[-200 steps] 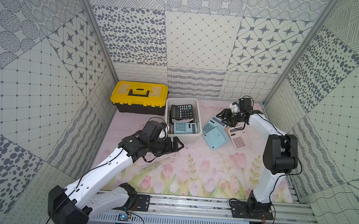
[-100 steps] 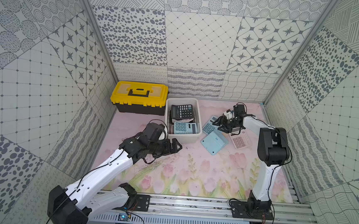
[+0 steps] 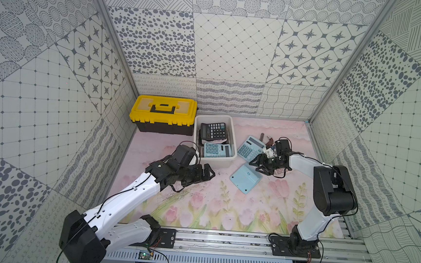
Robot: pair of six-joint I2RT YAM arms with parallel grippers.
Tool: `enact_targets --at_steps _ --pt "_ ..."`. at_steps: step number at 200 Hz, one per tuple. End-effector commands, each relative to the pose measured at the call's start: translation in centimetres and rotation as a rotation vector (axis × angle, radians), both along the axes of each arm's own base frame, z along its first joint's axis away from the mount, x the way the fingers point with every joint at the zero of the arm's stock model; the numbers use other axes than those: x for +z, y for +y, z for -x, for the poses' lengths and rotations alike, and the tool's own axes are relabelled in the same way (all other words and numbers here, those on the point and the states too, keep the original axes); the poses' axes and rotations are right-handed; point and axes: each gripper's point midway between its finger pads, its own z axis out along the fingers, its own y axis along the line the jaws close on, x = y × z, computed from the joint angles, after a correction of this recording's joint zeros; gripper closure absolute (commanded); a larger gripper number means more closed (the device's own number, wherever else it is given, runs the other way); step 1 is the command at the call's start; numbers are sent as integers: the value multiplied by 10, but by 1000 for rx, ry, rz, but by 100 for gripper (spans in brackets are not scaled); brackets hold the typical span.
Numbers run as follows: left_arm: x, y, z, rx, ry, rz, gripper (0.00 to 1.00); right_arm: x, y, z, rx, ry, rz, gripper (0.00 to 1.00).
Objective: Put the calculator in the storage box
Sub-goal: Adjust the calculator at the center of the board.
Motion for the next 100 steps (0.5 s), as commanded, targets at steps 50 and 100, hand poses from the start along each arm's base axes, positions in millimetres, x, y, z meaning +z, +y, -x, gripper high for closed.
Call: enact_targets --at_steps 50,100 --pt "-14 -33 -11 -95 -77 -51 0 32 -25 29 -105 -116 24 32" --pt "-35 -70 -19 -200 -175 -148 0 24 -26 56 -185 -100 -44 27"
